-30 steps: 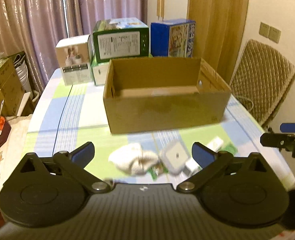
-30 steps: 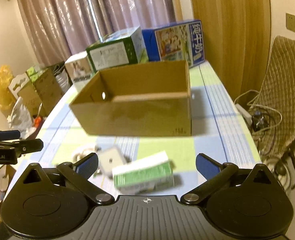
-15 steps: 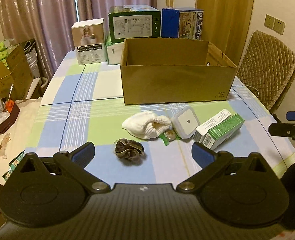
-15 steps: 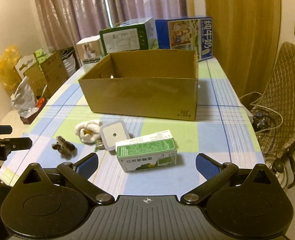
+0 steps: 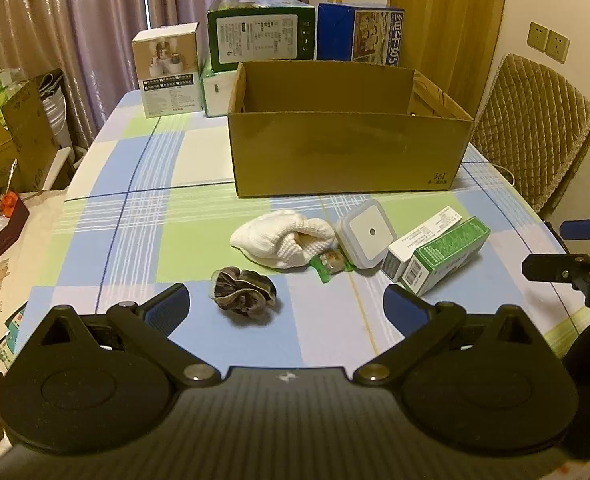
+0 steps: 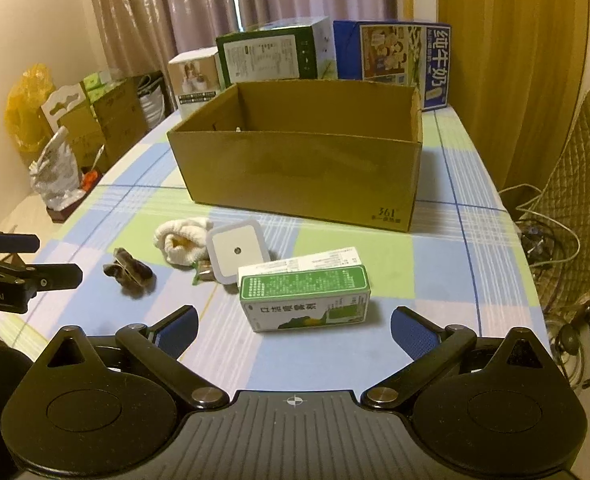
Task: Organize objects
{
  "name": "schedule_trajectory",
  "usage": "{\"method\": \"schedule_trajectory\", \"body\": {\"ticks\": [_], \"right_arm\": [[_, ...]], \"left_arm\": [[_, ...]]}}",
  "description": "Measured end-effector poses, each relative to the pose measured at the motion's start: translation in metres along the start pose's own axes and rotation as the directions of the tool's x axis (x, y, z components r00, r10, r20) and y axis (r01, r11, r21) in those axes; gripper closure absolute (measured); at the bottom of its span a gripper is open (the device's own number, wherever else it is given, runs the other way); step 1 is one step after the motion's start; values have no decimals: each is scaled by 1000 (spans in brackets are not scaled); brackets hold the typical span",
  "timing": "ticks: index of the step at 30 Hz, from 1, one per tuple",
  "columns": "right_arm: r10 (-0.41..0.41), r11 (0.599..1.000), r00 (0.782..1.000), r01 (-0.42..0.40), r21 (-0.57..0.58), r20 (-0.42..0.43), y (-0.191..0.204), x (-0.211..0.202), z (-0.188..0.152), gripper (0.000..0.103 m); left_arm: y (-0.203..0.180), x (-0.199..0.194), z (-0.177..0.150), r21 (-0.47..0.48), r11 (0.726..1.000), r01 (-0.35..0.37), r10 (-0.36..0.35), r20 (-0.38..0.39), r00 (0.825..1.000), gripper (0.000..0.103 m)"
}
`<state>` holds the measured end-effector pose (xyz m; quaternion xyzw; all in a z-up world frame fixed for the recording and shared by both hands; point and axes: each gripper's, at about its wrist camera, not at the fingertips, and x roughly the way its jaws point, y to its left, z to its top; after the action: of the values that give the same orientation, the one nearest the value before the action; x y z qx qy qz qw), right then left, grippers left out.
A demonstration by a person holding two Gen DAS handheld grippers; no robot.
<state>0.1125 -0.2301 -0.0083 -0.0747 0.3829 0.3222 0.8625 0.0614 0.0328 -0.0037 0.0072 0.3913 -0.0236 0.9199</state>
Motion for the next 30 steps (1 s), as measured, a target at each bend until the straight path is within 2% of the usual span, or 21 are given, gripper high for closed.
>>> {"method": "schedule_trajectory", "body": {"ticks": [12, 17, 20, 26, 30], "right_arm": [[12, 999, 999, -13, -29, -39, -6, 13, 2, 2], [22, 986, 997, -33, -161, -69, -1, 22, 9, 3], [38, 967, 993, -66, -245, -116, 1, 34, 13, 5], [47, 920, 985, -108, -378, -168, 0, 62, 17, 22], [35, 882, 982, -118, -456, -186, -2, 83, 21, 24]], "left_arm": [[-1, 15, -1, 9, 1000, 12, -12, -25, 1000, 2], [-1, 21, 1, 21, 1000, 9, -8, -32, 999, 2], [-1, 26, 2, 24, 1000, 7, -6, -38, 999, 2], [0, 40, 5, 28, 1000, 6, -4, -58, 998, 2], [0, 51, 8, 31, 999, 10, -8, -73, 997, 2]]}}
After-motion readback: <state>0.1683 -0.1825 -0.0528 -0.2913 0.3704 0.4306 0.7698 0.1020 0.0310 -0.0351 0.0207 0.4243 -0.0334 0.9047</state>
